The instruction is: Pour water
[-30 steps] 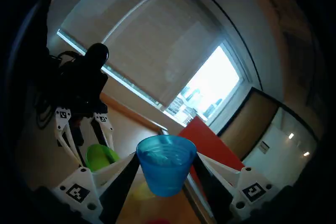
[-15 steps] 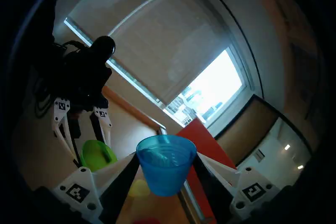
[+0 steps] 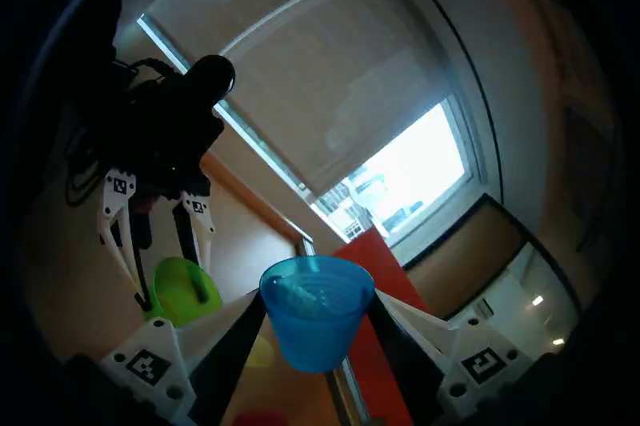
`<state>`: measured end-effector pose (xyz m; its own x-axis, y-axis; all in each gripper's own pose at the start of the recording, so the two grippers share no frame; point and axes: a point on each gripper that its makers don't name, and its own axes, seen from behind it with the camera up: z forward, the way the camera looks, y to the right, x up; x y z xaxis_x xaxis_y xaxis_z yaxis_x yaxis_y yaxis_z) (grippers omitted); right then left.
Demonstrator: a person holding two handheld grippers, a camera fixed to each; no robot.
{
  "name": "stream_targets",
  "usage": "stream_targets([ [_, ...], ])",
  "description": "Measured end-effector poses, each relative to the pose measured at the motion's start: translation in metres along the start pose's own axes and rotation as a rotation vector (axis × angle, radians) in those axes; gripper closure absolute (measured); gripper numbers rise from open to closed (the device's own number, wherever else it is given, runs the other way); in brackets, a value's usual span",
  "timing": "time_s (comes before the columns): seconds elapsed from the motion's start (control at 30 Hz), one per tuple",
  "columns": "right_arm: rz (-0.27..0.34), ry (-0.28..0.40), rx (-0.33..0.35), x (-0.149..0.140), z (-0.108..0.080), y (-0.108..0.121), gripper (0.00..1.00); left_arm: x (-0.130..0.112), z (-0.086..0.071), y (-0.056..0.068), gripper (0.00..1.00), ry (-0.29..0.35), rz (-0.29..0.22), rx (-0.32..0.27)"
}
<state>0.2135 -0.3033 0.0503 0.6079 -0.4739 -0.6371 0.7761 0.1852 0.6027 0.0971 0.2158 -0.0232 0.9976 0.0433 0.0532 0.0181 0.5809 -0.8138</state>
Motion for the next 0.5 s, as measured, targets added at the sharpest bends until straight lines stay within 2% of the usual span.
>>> stream_targets([
  [0.5, -0.062, -0.016, 0.0, -0.0002, 0.0014, 0.0059, 0.1, 0.0012, 0.0011, -0.0005, 0.17, 0.001, 0.002, 0.001],
])
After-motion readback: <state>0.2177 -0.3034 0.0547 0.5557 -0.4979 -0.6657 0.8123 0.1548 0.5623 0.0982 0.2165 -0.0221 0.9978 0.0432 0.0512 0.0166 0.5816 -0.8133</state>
